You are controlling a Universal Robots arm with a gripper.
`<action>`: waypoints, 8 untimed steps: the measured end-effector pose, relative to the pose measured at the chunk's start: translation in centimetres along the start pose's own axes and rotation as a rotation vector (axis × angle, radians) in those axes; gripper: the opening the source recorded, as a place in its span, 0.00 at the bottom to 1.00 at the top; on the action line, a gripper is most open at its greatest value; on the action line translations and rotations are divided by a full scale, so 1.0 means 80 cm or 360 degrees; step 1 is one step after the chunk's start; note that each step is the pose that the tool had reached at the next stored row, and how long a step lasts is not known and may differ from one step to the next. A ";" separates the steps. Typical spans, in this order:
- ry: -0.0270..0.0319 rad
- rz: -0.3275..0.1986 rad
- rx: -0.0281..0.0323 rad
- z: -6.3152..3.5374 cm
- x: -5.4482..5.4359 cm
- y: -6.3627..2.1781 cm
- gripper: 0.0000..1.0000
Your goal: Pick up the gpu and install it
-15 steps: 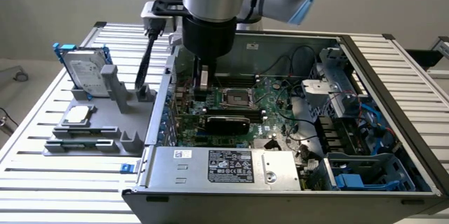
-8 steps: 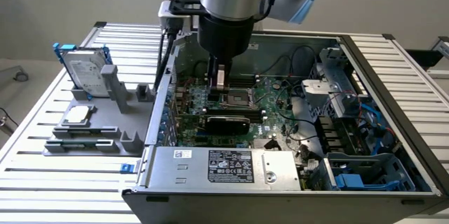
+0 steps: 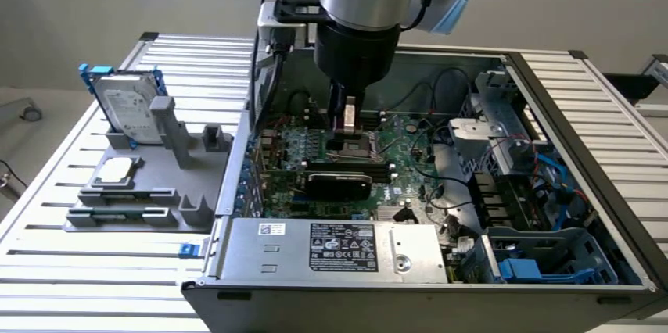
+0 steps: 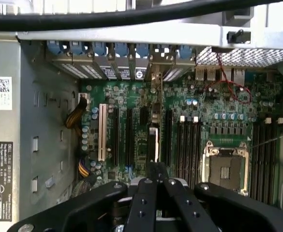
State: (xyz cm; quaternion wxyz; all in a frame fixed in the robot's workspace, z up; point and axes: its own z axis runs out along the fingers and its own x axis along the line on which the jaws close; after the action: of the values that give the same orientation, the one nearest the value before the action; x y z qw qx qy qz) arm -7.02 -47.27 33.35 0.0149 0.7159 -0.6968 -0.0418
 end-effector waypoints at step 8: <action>0.00001 0.0000 0.00000 0.000 0.000 0.000 0.11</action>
State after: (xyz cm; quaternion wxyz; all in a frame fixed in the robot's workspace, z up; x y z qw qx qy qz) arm -7.02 -47.27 33.35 0.0149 0.7159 -0.6968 -0.0418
